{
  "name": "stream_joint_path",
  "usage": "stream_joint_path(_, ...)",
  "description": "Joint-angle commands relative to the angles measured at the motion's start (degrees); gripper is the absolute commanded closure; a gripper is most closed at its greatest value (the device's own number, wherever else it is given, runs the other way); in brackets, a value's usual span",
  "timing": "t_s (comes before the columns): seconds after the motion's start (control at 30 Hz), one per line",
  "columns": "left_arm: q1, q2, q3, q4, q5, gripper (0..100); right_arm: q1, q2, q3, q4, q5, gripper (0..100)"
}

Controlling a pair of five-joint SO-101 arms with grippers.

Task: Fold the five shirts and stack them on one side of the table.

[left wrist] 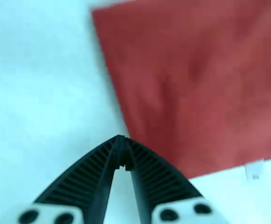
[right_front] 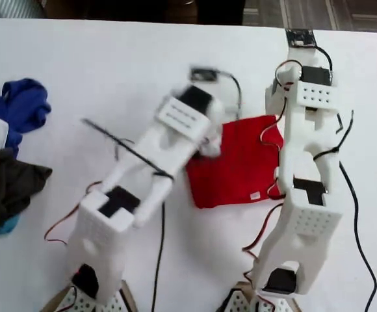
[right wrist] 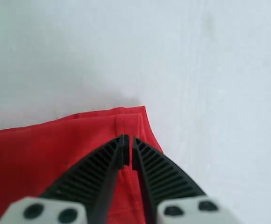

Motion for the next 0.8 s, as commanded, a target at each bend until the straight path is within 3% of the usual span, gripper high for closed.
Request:
stream_joint_path(0.0, -6.42, -3.87, -3.65, 0.44, -0.53, 97, -2.24, 0.31, -0.7, -1.63, -0.35, 97.8)
stream_joint_path(0.2, -17.05, -4.04, -4.26, 2.46, -2.73, 97, -0.4, 9.27, -0.79, -3.65, -0.35, 97.8)
stream_joint_path(0.4, -28.22, -4.04, -6.2, 4.31, -21.71, 97, 1.71, 10.95, -3.6, -2.77, -0.26, 97.8)
stream_joint_path(0.6, -36.48, -4.13, -5.85, 6.42, -35.78, 97, 1.01, 4.18, -10.55, 7.69, -0.18, 97.8)
stream_joint_path(0.77, -39.56, -8.97, -4.88, 6.42, -36.04, 97, 1.98, -3.21, -11.25, 14.37, -0.35, 97.8)
